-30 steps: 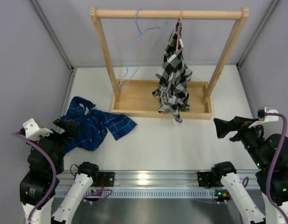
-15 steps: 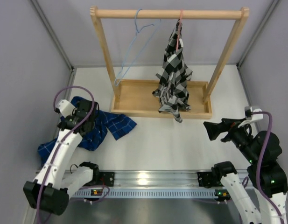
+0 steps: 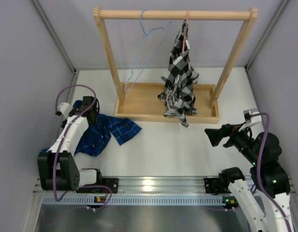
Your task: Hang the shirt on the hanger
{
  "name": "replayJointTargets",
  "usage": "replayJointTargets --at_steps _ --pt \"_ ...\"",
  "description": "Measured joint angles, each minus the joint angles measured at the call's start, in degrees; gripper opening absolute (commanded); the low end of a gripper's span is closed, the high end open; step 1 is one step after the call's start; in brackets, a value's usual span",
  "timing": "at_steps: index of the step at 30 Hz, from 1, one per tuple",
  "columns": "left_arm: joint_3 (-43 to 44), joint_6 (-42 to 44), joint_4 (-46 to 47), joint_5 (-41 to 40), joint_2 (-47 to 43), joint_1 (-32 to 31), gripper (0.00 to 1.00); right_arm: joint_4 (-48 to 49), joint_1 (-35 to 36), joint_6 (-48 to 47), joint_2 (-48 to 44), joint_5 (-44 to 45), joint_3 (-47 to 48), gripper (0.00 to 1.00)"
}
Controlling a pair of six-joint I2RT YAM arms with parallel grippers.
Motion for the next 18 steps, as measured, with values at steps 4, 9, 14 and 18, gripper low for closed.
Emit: replayJointTargets --at_steps 4,9,14,18 --pt "0.0 1.6 3.1 2.0 2.3 1.2 0.2 0.1 0.0 0.0 0.0 -0.5 0.0 0.99" --pt "0.0 10.2 7.5 10.2 -3.3 1.1 0.0 0.5 0.0 0.5 0.0 -1.0 0.0 0.99" --pt "-1.4 22.0 15.3 28.1 -22.2 -1.8 0.0 2.1 0.0 0.9 0.2 -1.2 -0.4 0.99" --pt "-6.6 28.6 22.5 48.9 -34.6 -6.2 0.0 2.9 0.0 1.1 0.3 -1.1 -0.4 1.0"
